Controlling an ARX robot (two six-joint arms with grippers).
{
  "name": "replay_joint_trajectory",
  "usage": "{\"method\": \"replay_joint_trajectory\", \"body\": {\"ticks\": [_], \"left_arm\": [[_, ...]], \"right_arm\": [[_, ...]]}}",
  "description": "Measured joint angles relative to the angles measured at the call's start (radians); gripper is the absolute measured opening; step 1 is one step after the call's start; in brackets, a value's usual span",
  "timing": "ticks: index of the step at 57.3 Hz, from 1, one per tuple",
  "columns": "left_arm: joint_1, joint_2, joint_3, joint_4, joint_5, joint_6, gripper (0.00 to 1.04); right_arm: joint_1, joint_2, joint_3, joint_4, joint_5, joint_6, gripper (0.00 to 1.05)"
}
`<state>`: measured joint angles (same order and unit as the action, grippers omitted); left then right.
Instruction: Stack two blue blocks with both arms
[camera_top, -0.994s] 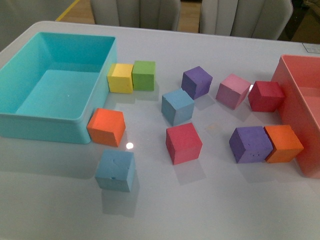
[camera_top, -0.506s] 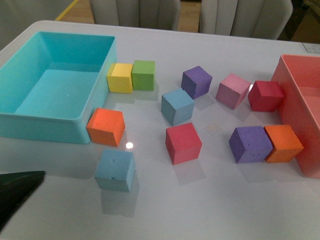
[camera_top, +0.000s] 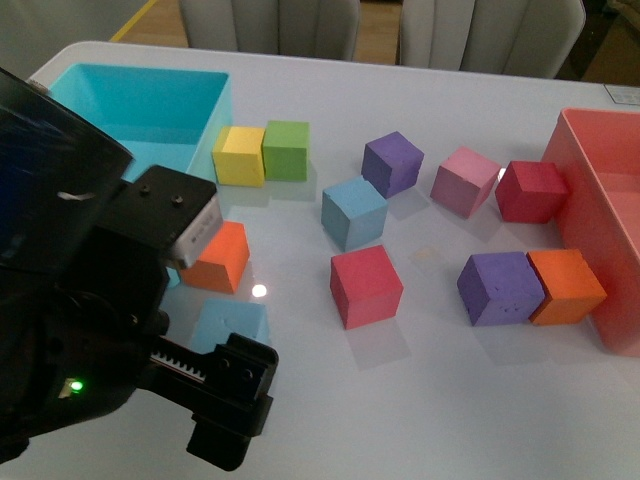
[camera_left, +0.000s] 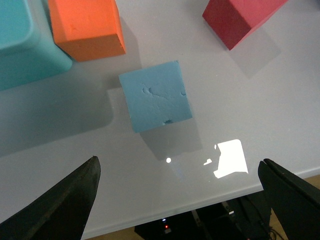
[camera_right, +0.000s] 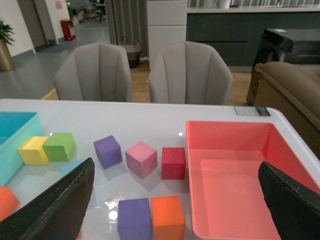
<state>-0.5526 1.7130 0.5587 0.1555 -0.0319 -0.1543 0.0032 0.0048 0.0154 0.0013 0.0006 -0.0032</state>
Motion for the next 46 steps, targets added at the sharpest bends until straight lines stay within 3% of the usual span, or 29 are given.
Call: {"method": "replay_joint_trajectory", "body": {"ticks": [46], "left_arm": [[-0.019,0.249,0.172,-0.014,-0.037,0.007,0.96]], "right_arm": [[0.0,0.0,0.0,0.0,0.0,0.0,0.96]]}}
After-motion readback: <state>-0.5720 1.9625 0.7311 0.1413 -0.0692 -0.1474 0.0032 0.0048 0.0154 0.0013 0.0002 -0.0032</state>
